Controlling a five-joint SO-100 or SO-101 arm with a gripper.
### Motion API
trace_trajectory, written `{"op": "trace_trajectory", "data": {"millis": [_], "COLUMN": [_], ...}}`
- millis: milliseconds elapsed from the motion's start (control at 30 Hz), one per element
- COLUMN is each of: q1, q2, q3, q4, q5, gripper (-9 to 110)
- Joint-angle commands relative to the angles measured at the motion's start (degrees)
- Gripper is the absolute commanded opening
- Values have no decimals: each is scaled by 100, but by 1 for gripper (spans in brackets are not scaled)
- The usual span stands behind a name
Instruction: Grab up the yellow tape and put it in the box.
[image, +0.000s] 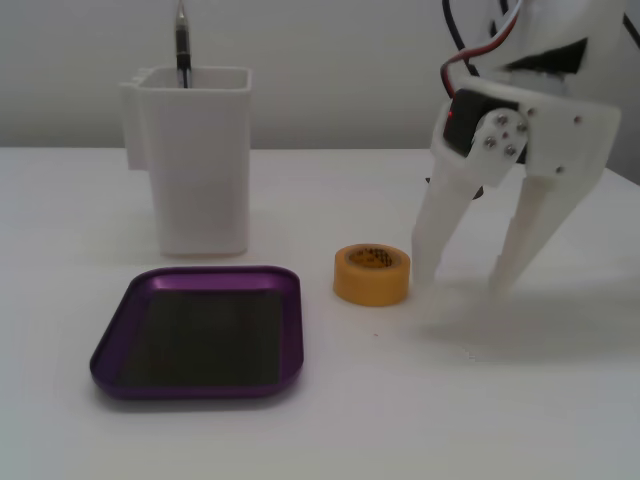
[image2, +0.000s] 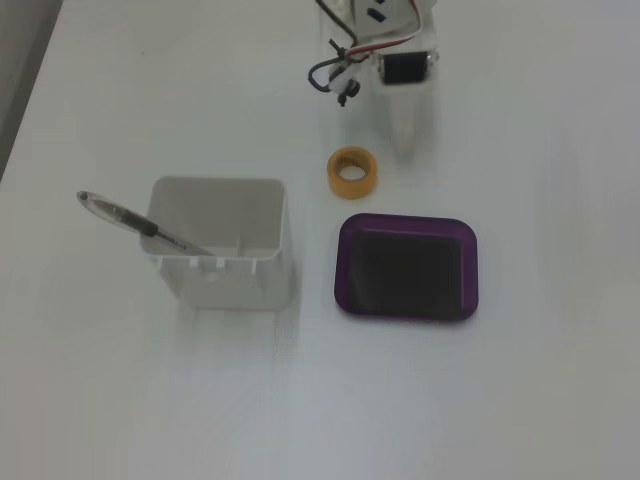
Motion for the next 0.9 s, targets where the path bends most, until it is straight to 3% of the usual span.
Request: {"op": "trace_trajectory", "data": {"millis": [0,300,867], "q1": [70,940,1099], "q2": [396,-229,-448], "q3": [-633,-800,-158], "q4": [132,53,-756], "q5": [-26,-396,-624], "gripper": [17,17,17]}}
